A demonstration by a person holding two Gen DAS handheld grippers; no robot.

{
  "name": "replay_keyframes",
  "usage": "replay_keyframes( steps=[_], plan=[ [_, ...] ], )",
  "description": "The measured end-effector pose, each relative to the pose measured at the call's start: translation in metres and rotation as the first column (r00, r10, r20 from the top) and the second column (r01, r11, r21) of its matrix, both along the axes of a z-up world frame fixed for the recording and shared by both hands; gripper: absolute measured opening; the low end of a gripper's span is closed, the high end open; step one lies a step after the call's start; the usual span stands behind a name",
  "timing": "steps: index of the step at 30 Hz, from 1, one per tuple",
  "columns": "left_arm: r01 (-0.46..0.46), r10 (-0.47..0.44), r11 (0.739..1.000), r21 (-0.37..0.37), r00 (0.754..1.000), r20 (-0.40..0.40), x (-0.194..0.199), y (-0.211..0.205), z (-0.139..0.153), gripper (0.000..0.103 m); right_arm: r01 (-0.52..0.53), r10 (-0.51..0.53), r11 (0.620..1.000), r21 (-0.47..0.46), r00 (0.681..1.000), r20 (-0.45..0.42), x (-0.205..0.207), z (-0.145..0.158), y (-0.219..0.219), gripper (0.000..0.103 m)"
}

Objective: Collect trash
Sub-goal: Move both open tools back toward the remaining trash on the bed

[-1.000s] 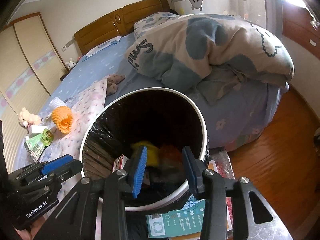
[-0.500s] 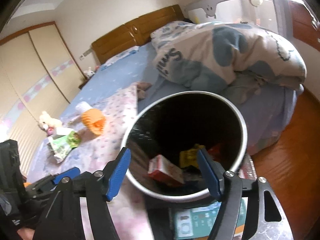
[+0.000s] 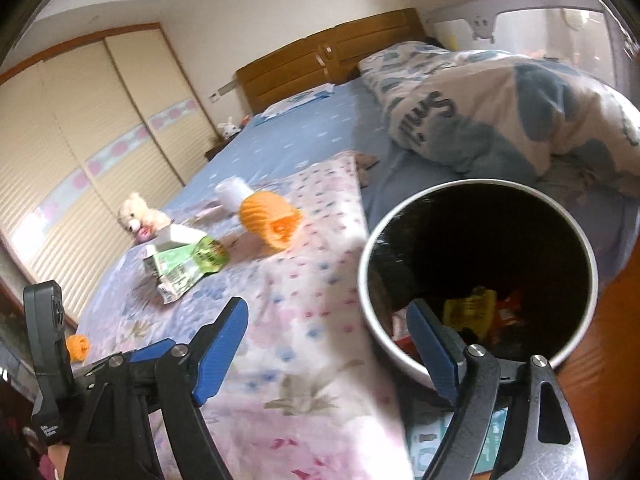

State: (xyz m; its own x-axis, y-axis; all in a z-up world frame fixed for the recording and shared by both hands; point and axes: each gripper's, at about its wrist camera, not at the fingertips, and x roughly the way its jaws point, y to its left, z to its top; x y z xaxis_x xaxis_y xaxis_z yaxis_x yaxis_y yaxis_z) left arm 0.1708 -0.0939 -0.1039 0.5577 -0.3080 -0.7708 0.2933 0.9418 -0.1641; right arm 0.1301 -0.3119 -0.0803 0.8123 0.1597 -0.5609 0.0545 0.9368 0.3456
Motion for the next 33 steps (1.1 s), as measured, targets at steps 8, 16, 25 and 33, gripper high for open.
replay_keyframes(
  steps=[8,16,25,33],
  plan=[
    [-0.053,0.053,0.999,0.011,0.999,0.001,0.010,0.027,-0.002,0.061,-0.085,0.084,0.996,-0.023,0.996,-0.023,0.020,-0.007,0.027,0.083],
    [-0.100,0.100,0.995,0.028,0.995,-0.006,0.024,0.047,-0.006,0.062,-0.147,0.145,0.988,-0.055,0.989,-0.036,0.043,-0.012,0.050,0.083],
    [-0.122,0.123,0.991,0.054,0.992,-0.022,0.056,0.062,-0.009,0.067,-0.194,0.189,0.977,-0.088,0.980,-0.061,0.082,-0.017,0.067,0.083],
    [-0.155,0.157,0.986,0.067,0.987,-0.029,0.091,0.074,-0.009,0.072,-0.212,0.202,0.970,-0.118,0.975,-0.089,0.126,-0.016,0.070,0.083]
  ],
)
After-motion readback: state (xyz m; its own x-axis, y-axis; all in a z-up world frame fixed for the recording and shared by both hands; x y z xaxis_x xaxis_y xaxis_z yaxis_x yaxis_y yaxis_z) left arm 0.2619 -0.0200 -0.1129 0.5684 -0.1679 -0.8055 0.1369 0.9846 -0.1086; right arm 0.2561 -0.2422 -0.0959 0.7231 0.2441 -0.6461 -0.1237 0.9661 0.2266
